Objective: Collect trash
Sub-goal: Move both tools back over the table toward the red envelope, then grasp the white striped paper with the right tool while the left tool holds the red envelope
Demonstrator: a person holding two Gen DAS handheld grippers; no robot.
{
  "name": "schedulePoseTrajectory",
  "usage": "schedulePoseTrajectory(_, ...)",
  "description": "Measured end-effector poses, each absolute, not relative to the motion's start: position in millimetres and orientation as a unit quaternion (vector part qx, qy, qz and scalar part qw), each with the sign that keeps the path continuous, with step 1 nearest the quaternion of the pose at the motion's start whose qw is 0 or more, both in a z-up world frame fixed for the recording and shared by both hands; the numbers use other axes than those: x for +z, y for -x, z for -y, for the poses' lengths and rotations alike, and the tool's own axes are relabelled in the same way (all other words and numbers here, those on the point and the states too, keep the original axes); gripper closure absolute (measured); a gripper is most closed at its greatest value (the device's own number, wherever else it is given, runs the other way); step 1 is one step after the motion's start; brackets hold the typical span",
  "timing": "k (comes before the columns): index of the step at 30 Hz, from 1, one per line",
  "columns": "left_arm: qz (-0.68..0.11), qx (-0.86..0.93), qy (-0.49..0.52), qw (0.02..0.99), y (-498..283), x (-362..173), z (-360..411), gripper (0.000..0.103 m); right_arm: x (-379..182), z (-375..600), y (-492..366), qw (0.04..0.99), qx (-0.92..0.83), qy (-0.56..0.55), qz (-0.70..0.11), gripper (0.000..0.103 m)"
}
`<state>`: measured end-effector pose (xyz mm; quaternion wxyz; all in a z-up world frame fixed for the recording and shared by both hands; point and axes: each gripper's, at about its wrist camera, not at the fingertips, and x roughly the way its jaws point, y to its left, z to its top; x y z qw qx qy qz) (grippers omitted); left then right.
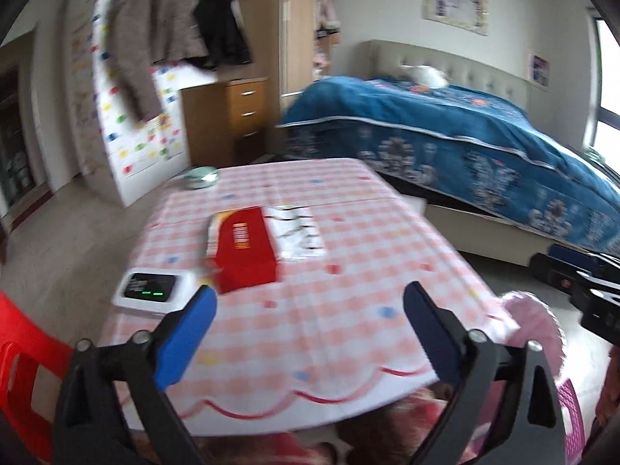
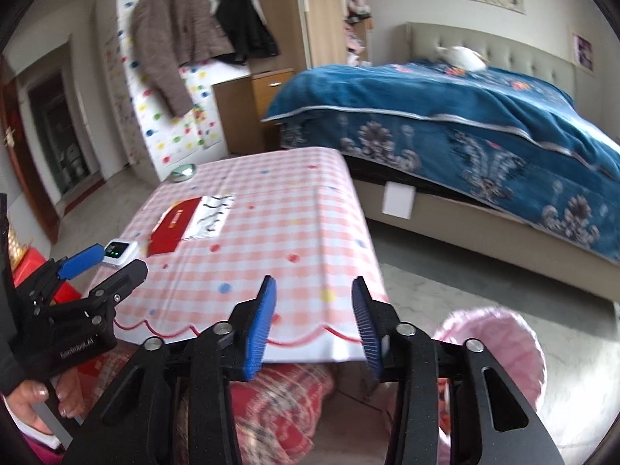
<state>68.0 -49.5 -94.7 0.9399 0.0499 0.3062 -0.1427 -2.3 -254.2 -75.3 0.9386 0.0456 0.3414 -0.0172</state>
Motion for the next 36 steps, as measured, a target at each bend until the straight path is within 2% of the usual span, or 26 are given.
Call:
schedulePoseTrajectory(8, -0.351, -0.076, -0.053, 0.932, -127.4, -114.0, 22.6, 0.007, -82.6, 224.7, -51.3, 0.941, 0.018, -0.035, -0.337, 0.042)
schedulePoseTrajectory(20, -0.423, -0.077, -0.06, 0.901, -191.1, -156.5, 43.9, 0.01, -97.7, 228.2, -93.8, 0.933, 0.036, -0.057, -0.352, 0.042)
schedulePoseTrajectory(24, -0.44, -0.08, -0.061, 0.892, -202.8, -164.2, 46.1, 0.017, -103.5, 236.0, -96.0, 0.932, 0.035, -0.063, -0.356, 0.042)
schedulePoseTrajectory(29, -0.444, -0.081, -0.062, 0.89, -204.1, -163.1, 43.2, 0.023, -107.6, 242.8, -91.7, 0.93, 0.033, -0.07, -0.359, 0.042)
schedulePoseTrajectory(36, -0.42, -0.093, -0.041, 0.902, -177.4, -145.8, 29.1, 0.024, -105.1, 241.0, -83.5, 0.931, 0.038, -0.066, -0.358, 0.042)
